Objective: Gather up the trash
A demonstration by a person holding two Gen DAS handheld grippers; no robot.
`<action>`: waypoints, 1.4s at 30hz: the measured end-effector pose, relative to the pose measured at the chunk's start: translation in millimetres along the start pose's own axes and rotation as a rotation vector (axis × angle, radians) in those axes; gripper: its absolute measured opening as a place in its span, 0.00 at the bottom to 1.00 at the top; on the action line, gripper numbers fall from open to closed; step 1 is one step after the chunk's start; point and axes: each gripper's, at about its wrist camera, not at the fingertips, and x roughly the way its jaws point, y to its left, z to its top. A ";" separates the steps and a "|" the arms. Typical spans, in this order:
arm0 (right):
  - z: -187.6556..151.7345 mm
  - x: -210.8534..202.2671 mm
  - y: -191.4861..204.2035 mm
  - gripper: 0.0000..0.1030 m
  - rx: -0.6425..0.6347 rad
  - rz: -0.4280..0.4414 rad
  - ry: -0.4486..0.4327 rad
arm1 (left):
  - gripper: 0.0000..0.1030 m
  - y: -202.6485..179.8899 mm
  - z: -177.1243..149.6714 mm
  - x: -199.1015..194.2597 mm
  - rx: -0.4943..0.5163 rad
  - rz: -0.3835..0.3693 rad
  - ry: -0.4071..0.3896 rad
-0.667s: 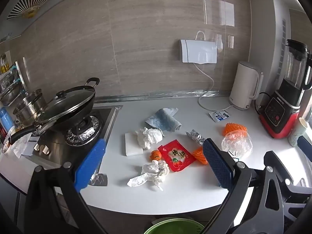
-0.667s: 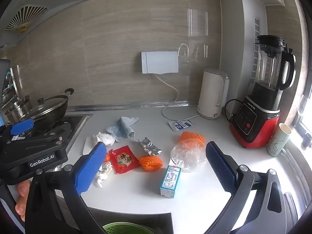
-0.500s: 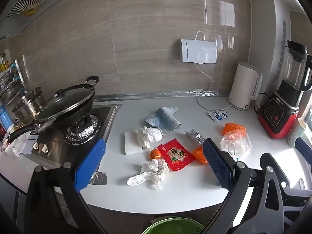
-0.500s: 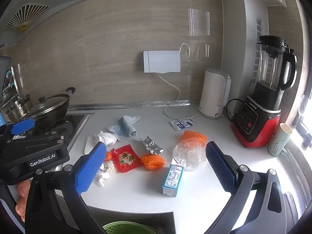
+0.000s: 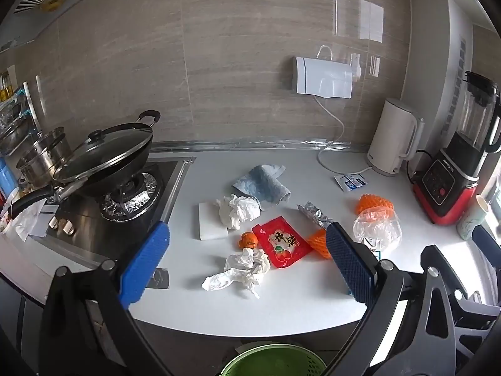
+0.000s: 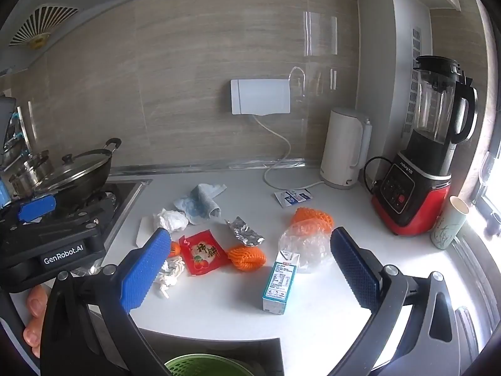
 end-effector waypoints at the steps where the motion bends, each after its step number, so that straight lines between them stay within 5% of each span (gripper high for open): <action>1: 0.0 0.3 0.2 0.98 0.000 -0.002 0.000 | 0.93 0.2 0.1 0.0 -0.001 0.000 0.000; 42: 3.3 1.3 4.0 0.98 -0.005 0.004 0.011 | 0.93 5.1 -4.3 -1.3 -0.016 0.001 0.011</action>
